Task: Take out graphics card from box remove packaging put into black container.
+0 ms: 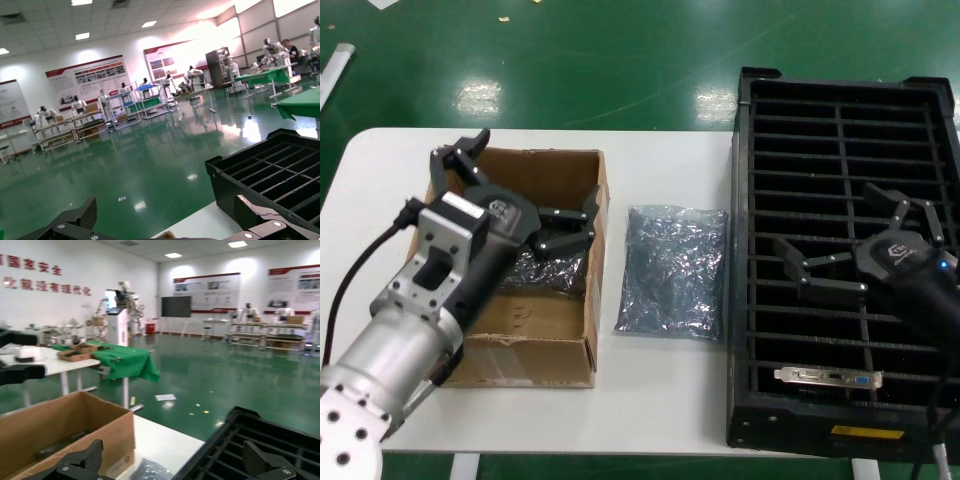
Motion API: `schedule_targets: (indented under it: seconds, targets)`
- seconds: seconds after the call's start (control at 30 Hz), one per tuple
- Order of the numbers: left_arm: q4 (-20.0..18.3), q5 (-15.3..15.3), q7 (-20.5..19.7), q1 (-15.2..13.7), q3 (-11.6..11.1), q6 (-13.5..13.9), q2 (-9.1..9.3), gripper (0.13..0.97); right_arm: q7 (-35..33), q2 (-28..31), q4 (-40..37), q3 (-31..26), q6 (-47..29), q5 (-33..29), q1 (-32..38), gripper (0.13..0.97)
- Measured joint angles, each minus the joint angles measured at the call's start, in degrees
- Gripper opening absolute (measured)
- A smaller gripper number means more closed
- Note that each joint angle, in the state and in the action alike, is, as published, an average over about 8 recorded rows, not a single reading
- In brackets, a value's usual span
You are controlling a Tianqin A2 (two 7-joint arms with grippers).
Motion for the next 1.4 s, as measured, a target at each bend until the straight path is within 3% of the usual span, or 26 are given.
schedule_targets:
  seconds: [1.0,1.13,1.4]
  targets:
    - [5.6,-32.0,18.6,14.7,2.2,-19.7,-1.86,0.966,-7.7,-12.0,7.7,9.0,24.9,-3.2,-20.5,0.966]
    - [6.0,-34.2,19.9,15.7,2.4,-21.0,-1.99,0.966,-8.3,-12.8,8.3,9.6,26.7,-3.4,-21.9,0.966]
    - [6.0,-34.7,20.2,15.9,2.4,-21.3,-2.02,0.966,-8.4,-13.0,8.4,9.8,27.0,-3.5,-22.2,0.966]
